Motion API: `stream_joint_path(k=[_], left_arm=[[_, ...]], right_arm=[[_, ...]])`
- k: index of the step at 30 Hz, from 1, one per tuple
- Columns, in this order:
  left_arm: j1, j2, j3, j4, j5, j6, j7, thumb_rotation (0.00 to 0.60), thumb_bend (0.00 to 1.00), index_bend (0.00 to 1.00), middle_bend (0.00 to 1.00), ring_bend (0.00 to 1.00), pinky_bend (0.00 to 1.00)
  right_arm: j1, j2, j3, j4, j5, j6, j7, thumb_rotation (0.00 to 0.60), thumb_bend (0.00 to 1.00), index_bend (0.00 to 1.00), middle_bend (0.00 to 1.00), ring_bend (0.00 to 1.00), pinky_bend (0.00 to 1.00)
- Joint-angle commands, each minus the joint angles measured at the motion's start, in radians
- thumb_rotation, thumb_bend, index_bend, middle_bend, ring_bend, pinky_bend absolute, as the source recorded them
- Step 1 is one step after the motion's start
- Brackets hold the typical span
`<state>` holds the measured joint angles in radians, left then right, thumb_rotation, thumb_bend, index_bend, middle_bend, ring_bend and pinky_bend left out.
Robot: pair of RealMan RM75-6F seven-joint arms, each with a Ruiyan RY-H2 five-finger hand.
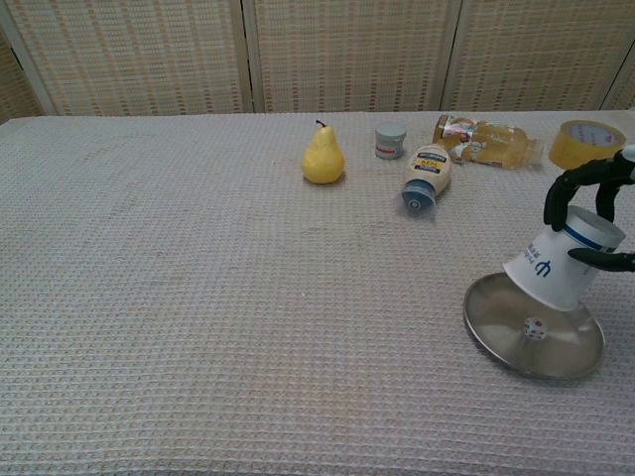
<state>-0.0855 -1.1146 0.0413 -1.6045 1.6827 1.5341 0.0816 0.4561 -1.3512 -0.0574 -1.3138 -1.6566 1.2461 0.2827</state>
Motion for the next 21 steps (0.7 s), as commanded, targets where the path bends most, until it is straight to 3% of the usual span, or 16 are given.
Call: stream_joint_path(k=[1,9,21], left_arm=[[0.0,0.0,0.0,0.0,0.0,0.0,-0.001,0.6,0.51,0.4,0.44,0.37,0.26],[0.001,0.002,-0.001,0.0,0.0,0.004,-0.006,0.6,0.51,0.4,0.45,0.37,0.26],[0.003,0.005,-0.001,-0.001,0.004,0.01,-0.011,0.6,0.51,0.4,0.45,0.37,0.26]], right_arm=[[0.018,0.011,-0.014,-0.024,0.004,-0.044,-0.007,0.6,0.27,0.5,0.41,0.3,0.52],[0.031,-0.015,-0.023,-0.003,-0.007,-0.082,-0.018,0.6,0.27,0.5,0.41,0.3,0.52],[0.029,-0.151,-0.001,0.177,-0.065,0.005,-0.113,0.6,0.27,0.5,0.41,0.3,0.52]])
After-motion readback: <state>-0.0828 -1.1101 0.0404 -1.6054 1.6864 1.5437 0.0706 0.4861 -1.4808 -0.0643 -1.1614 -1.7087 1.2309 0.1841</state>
